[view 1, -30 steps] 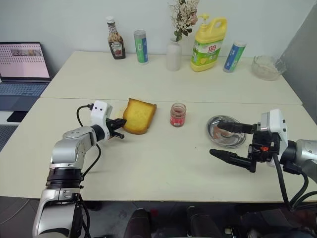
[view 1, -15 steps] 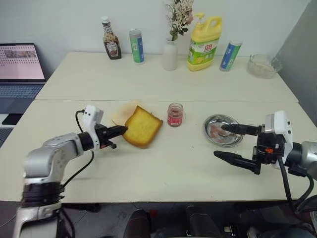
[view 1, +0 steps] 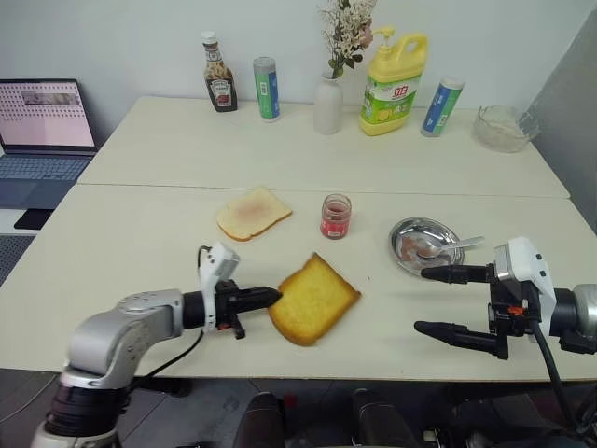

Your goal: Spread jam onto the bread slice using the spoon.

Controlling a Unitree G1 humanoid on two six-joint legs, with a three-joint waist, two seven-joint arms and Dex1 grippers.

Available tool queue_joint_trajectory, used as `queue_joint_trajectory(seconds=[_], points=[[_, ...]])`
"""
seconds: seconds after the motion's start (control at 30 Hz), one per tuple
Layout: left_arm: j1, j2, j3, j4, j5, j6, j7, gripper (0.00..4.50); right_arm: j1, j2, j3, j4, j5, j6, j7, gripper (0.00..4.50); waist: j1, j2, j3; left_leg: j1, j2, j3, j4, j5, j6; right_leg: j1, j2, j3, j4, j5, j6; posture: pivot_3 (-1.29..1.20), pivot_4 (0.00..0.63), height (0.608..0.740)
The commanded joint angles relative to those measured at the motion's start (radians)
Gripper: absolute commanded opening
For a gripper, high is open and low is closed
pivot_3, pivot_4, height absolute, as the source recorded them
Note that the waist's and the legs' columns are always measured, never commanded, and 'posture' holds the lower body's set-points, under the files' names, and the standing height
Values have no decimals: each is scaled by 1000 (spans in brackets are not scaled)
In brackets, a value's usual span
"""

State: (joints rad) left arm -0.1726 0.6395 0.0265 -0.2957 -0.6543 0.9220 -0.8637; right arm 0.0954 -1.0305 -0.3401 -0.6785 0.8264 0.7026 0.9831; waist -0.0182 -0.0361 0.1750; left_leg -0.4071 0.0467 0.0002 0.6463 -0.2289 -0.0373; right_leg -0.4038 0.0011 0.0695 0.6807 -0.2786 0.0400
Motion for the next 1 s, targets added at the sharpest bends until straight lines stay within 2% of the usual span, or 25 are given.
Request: queue_joint_trajectory(seconds=[0.03,0.33,0.5,0.53,0.6,0.83,1.0], points=[[-54,-13,-41,36,59,-68,18,21,6,-10,-23,-32,-16,-23,12,4500,0,0,0,0,0,0,0,0,0,0,0,0,0,0,0,0,150,740],[-69,5,-87,84,140,-132,13,21,21,-8,-29,-42,-24,-23,12,4500,-8,0,0,0,0,0,-1,0,0,0,1,0,0,0,0,0,150,740],[-66,-2,-84,79,158,-146,32,1252,5,-7,-14,-31,-23,-28,13,4500,-8,0,0,0,0,0,0,0,0,0,0,0,0,0,0,0,150,740],[-65,-3,-84,77,162,-150,33,1699,0,-8,-11,-29,-23,-29,15,4500,-8,0,0,0,0,0,0,0,0,0,0,0,0,0,0,0,150,740],[-57,0,-77,65,173,-158,44,2205,-6,-7,-4,-20,-26,-36,25,4500,-8,0,0,0,0,0,0,0,0,0,0,0,0,0,0,0,150,740],[-36,3,-37,33,174,-166,74,4449,-25,-11,23,10,-56,-65,60,4500,-9,0,0,0,0,0,0,0,0,0,0,0,0,0,0,0,150,740],[-8,23,11,-1,182,-187,99,4481,-39,-13,31,30,-74,-78,84,4500,-10,0,0,0,0,0,0,0,0,0,0,0,0,0,0,0,150,740]])
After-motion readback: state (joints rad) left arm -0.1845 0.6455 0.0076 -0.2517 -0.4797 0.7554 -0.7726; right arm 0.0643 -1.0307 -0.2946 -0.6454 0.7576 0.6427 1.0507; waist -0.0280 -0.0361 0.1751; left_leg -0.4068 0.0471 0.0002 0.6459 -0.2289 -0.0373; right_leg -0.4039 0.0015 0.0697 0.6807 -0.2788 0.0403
